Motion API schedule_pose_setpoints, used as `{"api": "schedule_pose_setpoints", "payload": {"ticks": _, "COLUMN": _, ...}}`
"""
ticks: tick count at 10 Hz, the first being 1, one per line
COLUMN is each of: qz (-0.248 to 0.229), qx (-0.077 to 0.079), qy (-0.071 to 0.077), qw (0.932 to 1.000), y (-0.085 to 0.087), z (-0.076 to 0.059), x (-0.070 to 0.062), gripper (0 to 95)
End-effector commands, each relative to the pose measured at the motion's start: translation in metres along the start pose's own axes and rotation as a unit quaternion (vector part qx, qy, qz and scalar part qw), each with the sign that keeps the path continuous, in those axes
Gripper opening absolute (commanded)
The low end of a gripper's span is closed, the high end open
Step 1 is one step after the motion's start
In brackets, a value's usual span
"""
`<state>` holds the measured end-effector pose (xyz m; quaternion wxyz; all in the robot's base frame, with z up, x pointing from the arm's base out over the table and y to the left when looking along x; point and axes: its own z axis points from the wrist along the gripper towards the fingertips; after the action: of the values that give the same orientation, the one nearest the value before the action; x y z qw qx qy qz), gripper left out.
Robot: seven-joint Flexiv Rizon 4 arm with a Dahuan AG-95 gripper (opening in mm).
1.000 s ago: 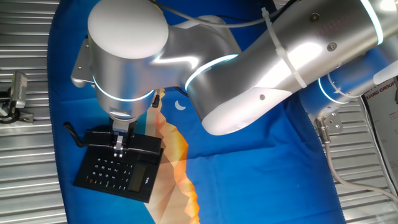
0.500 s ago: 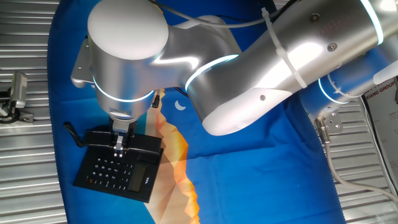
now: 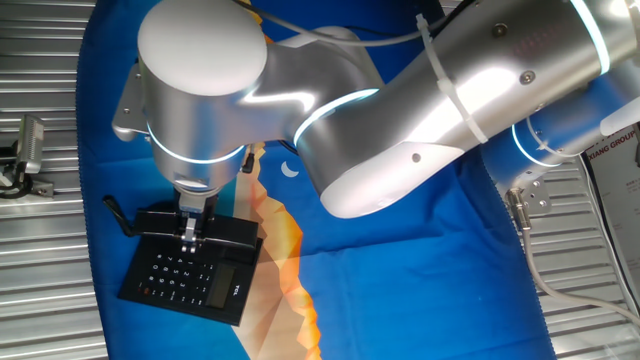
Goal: Place the handset of the telephone on the corresponding phone cradle
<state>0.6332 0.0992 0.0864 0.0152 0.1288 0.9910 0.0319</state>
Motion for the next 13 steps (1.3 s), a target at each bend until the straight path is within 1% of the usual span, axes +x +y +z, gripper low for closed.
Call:
{"api": "schedule_pose_setpoints", "payload": {"ticks": 1, "qz": 0.000, "qx": 0.000, "qy": 0.002, "qw": 1.0000, "y": -0.0003, "z": -0.0007, "x": 0.0016, "gripper": 0.0}}
{"api": "schedule_pose_setpoints", "payload": {"ticks": 4, "qz": 0.000, "qx": 0.000, "qy": 0.005, "qw": 1.0000, "y": -0.0001, "z": -0.0004, "x": 0.0015, "gripper": 0.0}}
{"api": "schedule_pose_setpoints", "payload": {"ticks": 9, "qz": 0.000, "qx": 0.001, "qy": 0.004, "qw": 1.0000, "y": 0.0005, "z": 0.0004, "x": 0.0015, "gripper": 0.0}}
{"api": "schedule_pose_setpoints", "payload": {"ticks": 13, "qz": 0.000, "qx": 0.003, "qy": 0.000, "qw": 1.0000, "y": 0.0051, "z": 0.0050, "x": 0.0031, "gripper": 0.0}}
